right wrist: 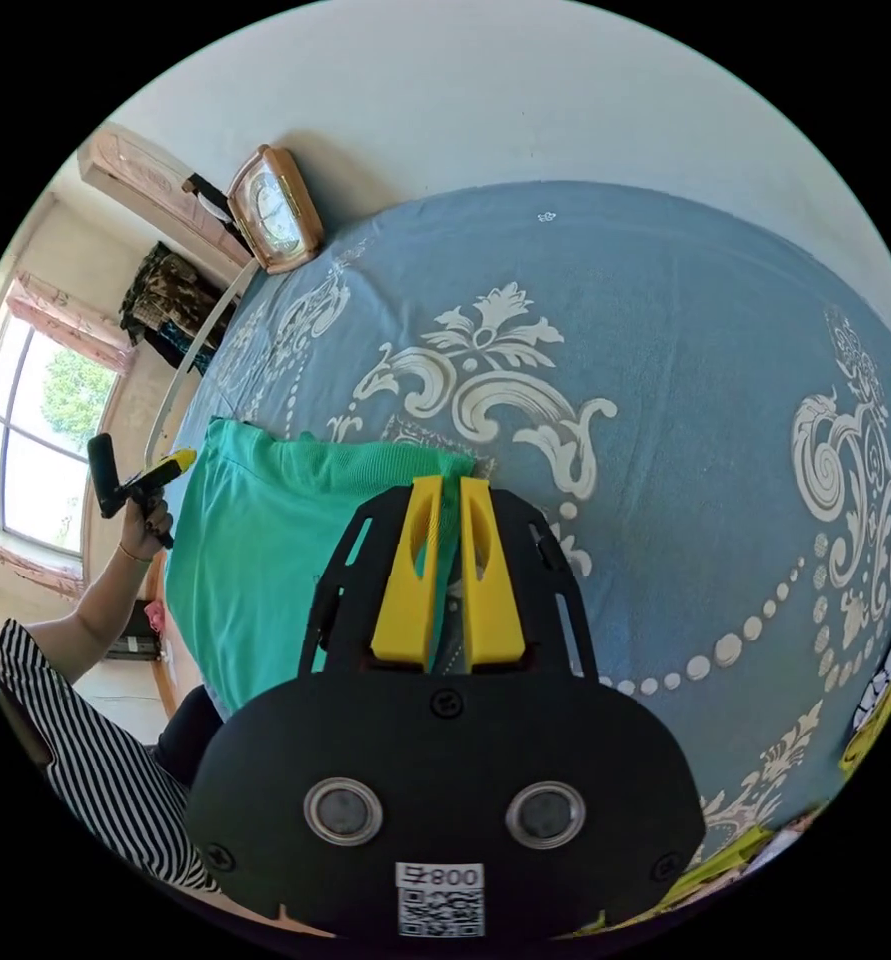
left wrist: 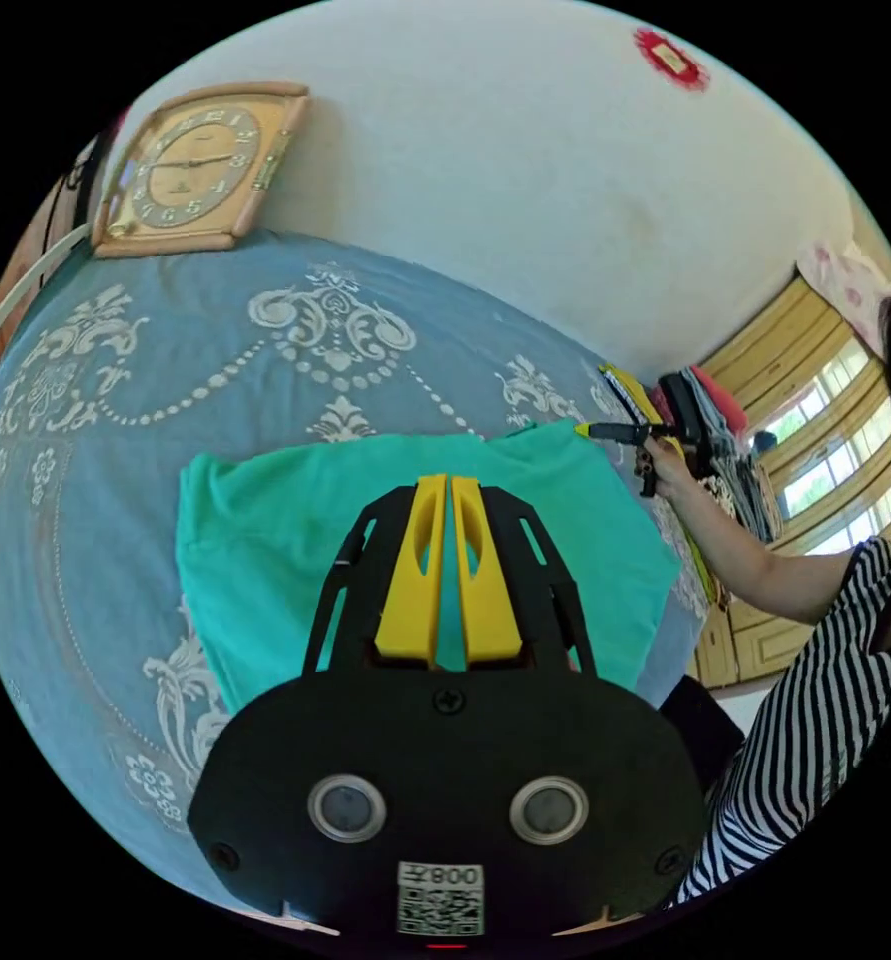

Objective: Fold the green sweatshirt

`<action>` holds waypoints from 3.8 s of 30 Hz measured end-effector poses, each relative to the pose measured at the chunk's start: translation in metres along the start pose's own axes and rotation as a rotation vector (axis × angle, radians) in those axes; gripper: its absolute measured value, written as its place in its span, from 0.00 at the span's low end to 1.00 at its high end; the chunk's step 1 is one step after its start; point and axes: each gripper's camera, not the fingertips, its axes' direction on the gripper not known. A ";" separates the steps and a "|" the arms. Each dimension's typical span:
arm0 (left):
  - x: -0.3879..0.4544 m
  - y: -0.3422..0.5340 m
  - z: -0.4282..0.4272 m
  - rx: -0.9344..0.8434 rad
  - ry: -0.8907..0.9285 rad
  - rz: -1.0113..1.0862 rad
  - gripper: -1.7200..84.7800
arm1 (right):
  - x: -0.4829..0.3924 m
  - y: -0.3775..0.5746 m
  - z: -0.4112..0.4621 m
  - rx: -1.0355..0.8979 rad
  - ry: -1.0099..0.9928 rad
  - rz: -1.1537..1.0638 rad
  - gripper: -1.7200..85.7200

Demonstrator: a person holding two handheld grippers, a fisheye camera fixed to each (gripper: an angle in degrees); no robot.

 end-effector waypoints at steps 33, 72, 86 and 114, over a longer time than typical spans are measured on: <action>-0.013 0.086 -0.005 -0.091 -0.316 -0.171 0.02 | -0.101 0.056 0.016 -0.051 0.050 -0.238 0.02; -0.096 0.422 -0.199 0.192 -0.047 -0.721 0.13 | -0.001 0.413 -0.090 0.105 -0.341 0.372 0.10; -0.140 0.506 -0.172 0.315 0.155 -1.001 0.11 | -0.004 0.434 -0.098 0.089 -0.335 0.387 0.09; -0.121 0.551 -0.033 0.251 0.070 -0.755 0.06 | 0.034 0.491 -0.140 0.190 -0.487 0.490 0.09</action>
